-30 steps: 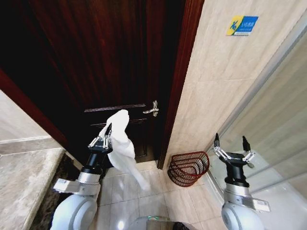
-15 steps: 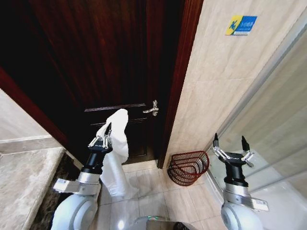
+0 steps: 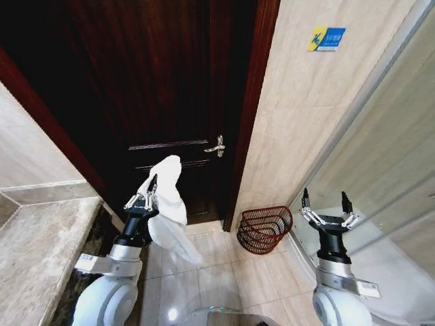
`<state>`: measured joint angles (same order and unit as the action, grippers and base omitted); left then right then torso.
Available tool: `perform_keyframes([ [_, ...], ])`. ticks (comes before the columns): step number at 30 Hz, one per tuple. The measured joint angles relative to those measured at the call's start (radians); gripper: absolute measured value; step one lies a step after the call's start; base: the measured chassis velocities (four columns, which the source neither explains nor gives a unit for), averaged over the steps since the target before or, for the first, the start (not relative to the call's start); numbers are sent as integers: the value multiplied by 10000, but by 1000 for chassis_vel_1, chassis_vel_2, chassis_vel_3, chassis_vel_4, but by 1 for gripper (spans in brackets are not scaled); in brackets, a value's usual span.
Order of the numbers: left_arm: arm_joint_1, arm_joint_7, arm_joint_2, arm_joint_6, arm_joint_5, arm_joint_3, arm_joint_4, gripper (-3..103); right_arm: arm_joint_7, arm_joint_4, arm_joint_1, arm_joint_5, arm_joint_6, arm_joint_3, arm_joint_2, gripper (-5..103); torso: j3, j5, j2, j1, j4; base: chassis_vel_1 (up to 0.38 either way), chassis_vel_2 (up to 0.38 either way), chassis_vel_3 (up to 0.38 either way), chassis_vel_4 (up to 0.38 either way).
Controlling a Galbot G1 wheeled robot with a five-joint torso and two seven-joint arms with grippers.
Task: Discard the used towel into the hamper.
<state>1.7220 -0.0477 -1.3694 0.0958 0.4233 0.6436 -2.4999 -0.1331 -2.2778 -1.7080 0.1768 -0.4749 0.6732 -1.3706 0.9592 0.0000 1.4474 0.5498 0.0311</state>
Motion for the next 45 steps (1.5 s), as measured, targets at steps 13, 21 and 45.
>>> perform_keyframes([
  [13, 72, -20, -52, 91, -53, 3, 0, 2, -26, 2, -67, 64, -85, 8, -116, 100, -3, 0, 1, -10, -1, -4, 4, 3, -5],
  [21, 39, -27, -41, 94, -57, -10, 0, 2, -32, 30, -70, 70, -100, 25, -155, 100, -3, -1, 1, -8, 0, 0, 0, 0, 0],
  [45, -28, -109, -36, 143, -16, -28, 0, 2, -50, 112, -64, 77, -139, 64, -151, 100, -2, 0, 1, -7, -1, -65, -65, 65, 61],
])
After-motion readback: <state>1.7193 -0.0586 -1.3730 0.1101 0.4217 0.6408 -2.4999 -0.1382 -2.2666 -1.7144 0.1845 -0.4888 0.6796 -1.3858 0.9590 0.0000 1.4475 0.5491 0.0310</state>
